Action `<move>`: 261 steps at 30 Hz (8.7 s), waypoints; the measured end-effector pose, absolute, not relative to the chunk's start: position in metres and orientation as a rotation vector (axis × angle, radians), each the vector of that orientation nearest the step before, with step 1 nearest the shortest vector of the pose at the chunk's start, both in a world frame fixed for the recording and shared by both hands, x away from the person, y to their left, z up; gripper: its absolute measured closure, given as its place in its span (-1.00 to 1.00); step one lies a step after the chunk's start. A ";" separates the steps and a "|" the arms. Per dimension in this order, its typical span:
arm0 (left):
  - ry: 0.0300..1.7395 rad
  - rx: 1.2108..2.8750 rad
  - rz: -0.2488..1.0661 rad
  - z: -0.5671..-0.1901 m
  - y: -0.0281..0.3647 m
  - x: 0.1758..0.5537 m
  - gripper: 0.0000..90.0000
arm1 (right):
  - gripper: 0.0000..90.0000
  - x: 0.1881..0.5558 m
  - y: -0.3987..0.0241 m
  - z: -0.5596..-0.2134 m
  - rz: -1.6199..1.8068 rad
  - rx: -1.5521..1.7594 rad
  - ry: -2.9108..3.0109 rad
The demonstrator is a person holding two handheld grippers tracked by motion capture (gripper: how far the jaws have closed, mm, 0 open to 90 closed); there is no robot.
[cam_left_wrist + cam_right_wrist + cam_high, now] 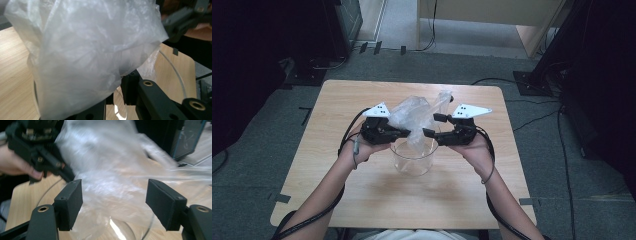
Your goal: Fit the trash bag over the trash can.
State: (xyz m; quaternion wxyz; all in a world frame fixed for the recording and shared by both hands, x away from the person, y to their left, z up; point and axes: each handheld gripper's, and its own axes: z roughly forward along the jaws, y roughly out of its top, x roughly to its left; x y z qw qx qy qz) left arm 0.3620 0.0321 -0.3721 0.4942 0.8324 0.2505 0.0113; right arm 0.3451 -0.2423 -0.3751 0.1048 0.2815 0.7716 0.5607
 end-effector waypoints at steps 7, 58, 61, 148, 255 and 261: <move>0.576 2.023 -0.005 -0.371 0.027 0.359 0.81 | 0.48 0.340 -0.233 -0.378 1.611 0.723 2.344; 0.587 1.982 0.059 -0.360 0.099 0.378 -0.23 | 0.00 0.339 -0.271 -0.350 1.511 0.725 2.328; 0.594 1.956 0.080 -0.358 0.102 0.378 -0.21 | 0.00 0.338 -0.272 -0.350 1.500 0.724 2.327; 0.378 2.074 0.250 -0.369 0.030 0.346 0.61 | 0.30 0.353 -0.283 -0.388 1.678 0.846 2.288; 0.740 1.861 0.311 -0.363 0.069 0.377 1.00 | 0.11 0.350 -0.246 -0.377 1.647 0.864 2.305; 0.714 1.848 0.214 -0.367 0.068 0.379 1.00 | 0.04 0.351 -0.247 -0.377 1.746 0.855 2.279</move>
